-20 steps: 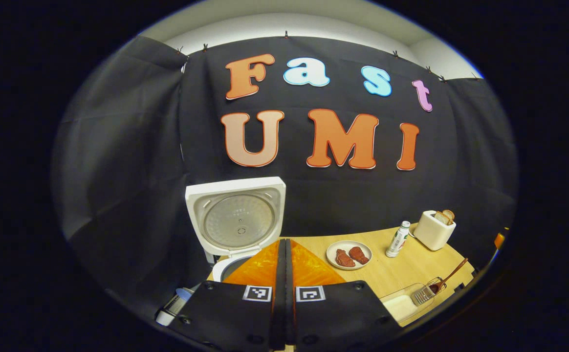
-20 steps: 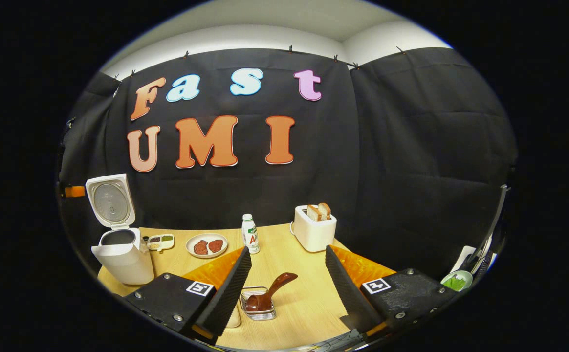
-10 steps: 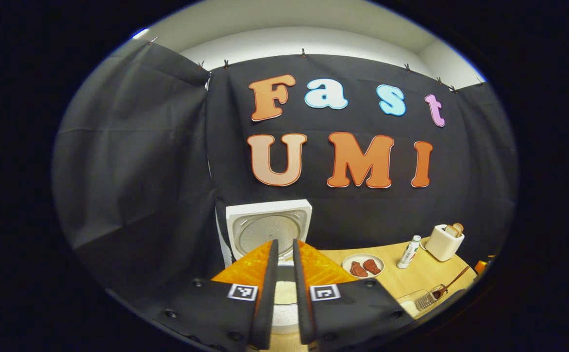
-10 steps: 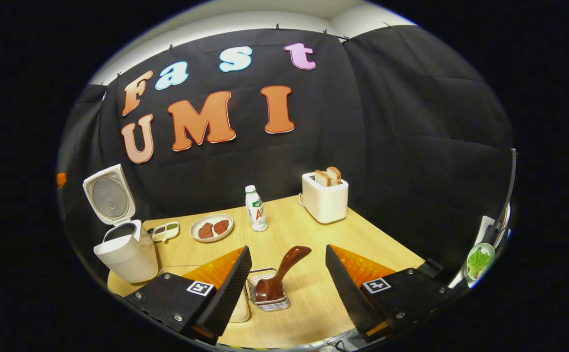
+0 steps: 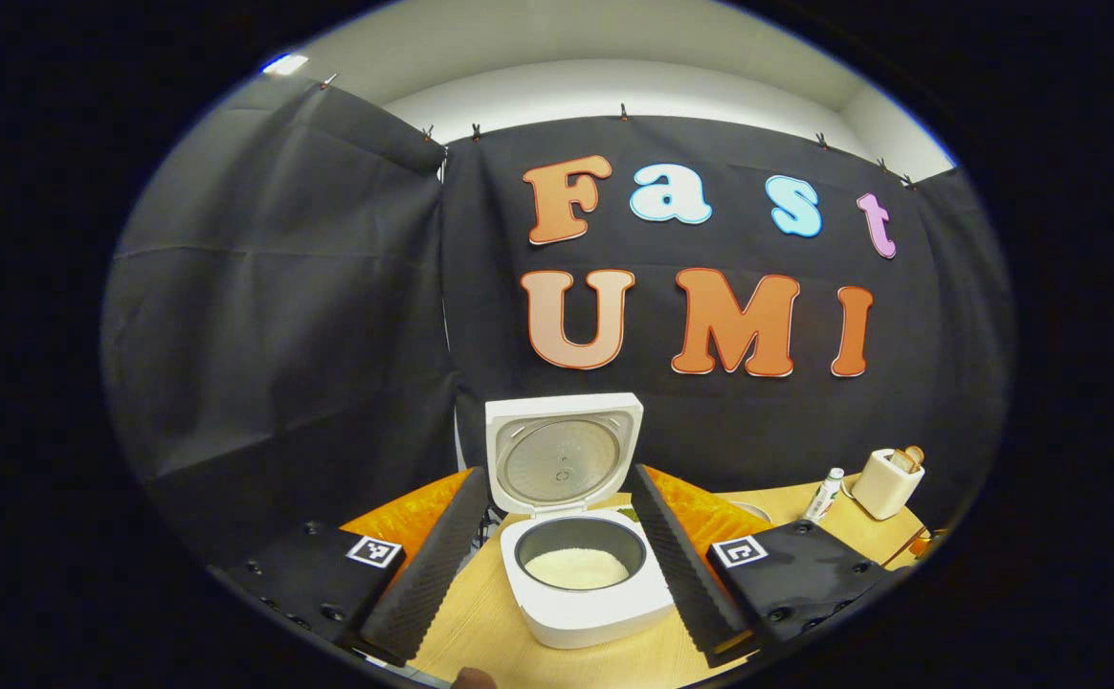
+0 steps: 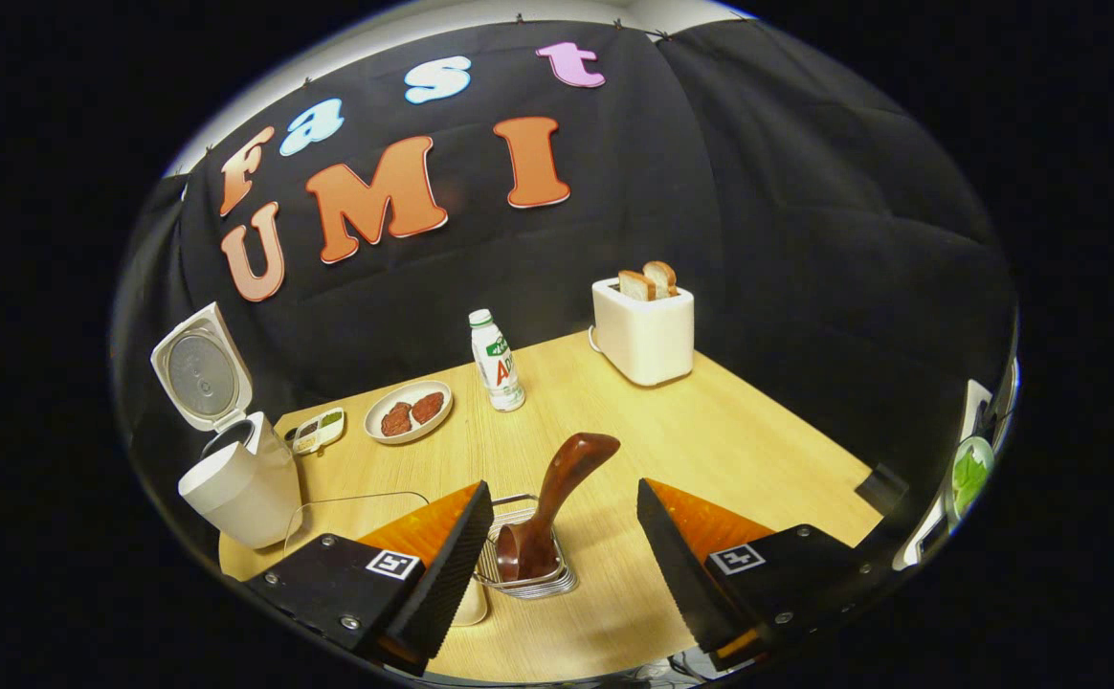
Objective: Close the left gripper, press the button to open the rice cooker; take a wooden spoon from the chopstick holder with the right hand, scoop a spoonful of rice and pour it into the rice cooker, then put the wooden spoon back into the chopstick holder.
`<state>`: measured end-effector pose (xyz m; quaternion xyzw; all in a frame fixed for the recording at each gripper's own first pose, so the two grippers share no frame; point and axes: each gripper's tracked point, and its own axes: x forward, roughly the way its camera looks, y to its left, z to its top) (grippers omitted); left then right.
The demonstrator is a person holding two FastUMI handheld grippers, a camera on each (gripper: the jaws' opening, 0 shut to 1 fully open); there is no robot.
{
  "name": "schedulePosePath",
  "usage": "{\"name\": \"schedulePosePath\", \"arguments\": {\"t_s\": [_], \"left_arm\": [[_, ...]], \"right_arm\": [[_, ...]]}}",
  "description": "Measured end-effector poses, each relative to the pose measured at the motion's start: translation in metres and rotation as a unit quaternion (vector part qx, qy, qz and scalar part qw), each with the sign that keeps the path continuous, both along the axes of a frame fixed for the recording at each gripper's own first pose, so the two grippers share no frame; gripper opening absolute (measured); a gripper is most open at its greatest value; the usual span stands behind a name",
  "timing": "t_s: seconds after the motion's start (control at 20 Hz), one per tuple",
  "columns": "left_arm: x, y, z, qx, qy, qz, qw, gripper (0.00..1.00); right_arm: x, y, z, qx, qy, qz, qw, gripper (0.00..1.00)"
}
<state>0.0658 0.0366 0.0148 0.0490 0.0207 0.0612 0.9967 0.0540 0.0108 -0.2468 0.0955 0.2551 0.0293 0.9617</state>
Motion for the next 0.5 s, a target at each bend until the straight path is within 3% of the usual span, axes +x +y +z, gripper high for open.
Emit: {"name": "schedulePosePath", "arguments": {"t_s": [0.3,0.5], "left_arm": [[-0.009,0.014,-0.002,0.013,0.002,0.029,1.000,1.00],[-0.012,0.023,-0.002,0.017,0.004,0.044,0.999,1.00]], "right_arm": [[0.027,0.017,-0.031,0.062,0.037,0.014,0.997,0.89],[0.044,0.024,-0.033,0.094,0.042,0.014,0.995,0.70]]}}
